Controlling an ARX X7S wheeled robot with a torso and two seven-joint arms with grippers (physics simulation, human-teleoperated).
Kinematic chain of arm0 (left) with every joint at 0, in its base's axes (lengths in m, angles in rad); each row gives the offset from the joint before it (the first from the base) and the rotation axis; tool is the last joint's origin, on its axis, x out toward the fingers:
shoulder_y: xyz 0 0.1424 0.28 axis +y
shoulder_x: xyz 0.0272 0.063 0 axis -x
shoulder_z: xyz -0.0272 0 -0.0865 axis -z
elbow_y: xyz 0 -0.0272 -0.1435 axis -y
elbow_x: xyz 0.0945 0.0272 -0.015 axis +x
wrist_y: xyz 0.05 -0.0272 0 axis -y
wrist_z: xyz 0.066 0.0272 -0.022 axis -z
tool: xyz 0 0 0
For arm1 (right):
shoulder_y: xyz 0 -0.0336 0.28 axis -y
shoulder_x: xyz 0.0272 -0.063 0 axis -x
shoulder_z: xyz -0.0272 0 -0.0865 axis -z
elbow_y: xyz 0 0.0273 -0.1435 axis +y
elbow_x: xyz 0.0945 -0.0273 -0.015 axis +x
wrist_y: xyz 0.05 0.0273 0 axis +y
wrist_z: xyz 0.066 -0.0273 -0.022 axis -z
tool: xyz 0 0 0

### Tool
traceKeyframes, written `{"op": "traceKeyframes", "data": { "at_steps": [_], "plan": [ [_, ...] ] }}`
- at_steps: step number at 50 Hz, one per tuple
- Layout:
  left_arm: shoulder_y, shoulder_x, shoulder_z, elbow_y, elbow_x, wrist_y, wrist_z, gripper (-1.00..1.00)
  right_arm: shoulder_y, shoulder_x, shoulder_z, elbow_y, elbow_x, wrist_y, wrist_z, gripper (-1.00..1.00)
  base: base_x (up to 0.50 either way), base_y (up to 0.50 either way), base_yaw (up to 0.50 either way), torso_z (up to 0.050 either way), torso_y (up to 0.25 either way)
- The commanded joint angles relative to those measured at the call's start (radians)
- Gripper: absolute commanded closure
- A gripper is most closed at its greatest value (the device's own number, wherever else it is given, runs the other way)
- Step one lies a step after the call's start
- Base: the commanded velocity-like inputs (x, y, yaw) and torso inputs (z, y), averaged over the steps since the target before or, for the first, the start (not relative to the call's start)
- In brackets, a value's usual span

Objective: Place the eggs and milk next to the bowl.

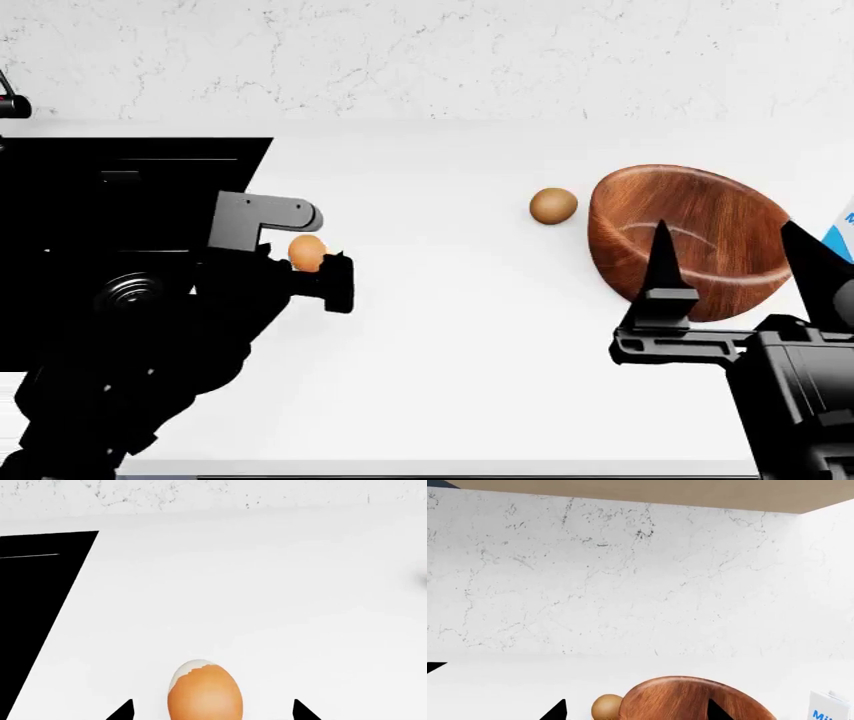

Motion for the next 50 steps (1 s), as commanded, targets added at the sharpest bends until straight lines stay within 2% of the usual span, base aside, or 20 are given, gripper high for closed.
{"op": "traceKeyframes", "data": {
  "at_steps": [1,36,37,50],
  "plan": [
    [-0.010,0.016,0.031,-0.052,0.028,0.018,0.028,-1.00,0.002,-0.006,-0.008,0.012,-0.007,-0.001,-0.009,-1.00,0.00,0.00,0.00,0.000,0.000],
    [-0.027,0.039,0.048,-0.135,0.046,0.044,0.050,-1.00,-0.009,-0.003,-0.014,0.018,-0.022,-0.014,-0.014,-1.00,0.00,0.00,0.00,0.000,0.000],
    [-0.026,0.040,0.048,-0.134,0.045,0.043,0.048,1.00,-0.011,-0.001,-0.013,0.016,-0.022,-0.015,-0.013,-1.00,0.00,0.00,0.00,0.000,0.000],
    [-0.024,0.035,0.038,-0.099,0.028,0.031,0.027,1.00,-0.037,0.021,0.001,0.003,-0.025,-0.041,-0.006,-1.00,0.00,0.00,0.00,0.000,0.000]
  ]
}}
